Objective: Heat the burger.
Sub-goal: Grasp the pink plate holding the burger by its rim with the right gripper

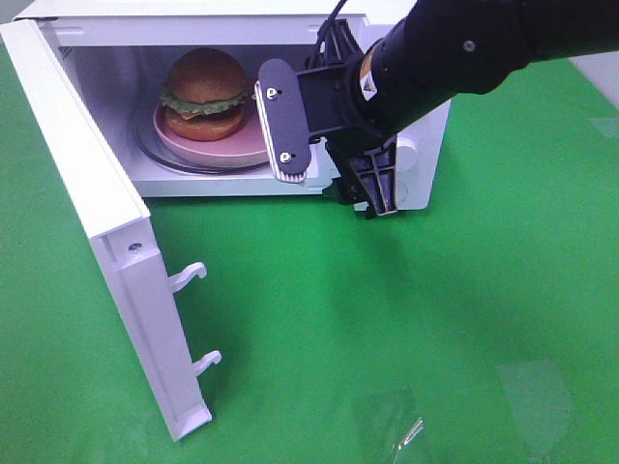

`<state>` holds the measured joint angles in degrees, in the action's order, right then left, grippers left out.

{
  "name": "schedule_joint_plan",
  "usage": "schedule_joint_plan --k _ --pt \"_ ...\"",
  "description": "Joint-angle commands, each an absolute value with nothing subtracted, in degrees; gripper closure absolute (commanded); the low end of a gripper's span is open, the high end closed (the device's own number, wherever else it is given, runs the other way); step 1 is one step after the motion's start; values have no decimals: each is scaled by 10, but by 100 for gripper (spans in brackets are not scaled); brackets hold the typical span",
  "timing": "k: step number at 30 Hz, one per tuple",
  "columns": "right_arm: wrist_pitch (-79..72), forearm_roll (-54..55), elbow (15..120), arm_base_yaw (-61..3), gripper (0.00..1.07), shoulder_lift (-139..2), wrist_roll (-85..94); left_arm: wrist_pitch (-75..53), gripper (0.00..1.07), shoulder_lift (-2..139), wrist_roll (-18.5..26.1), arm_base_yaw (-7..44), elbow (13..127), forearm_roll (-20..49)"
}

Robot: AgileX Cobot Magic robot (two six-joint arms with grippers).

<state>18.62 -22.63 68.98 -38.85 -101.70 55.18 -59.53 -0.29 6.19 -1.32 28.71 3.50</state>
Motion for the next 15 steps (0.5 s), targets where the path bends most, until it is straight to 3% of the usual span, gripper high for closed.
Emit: schedule_joint_plan --k 1,15 --pt "178 -229 716 -395 24 -1042 544 -595 14 -14 61 -14 285 36" --pt "177 -229 808 -395 24 -1137 541 -595 14 -14 61 -14 285 36"
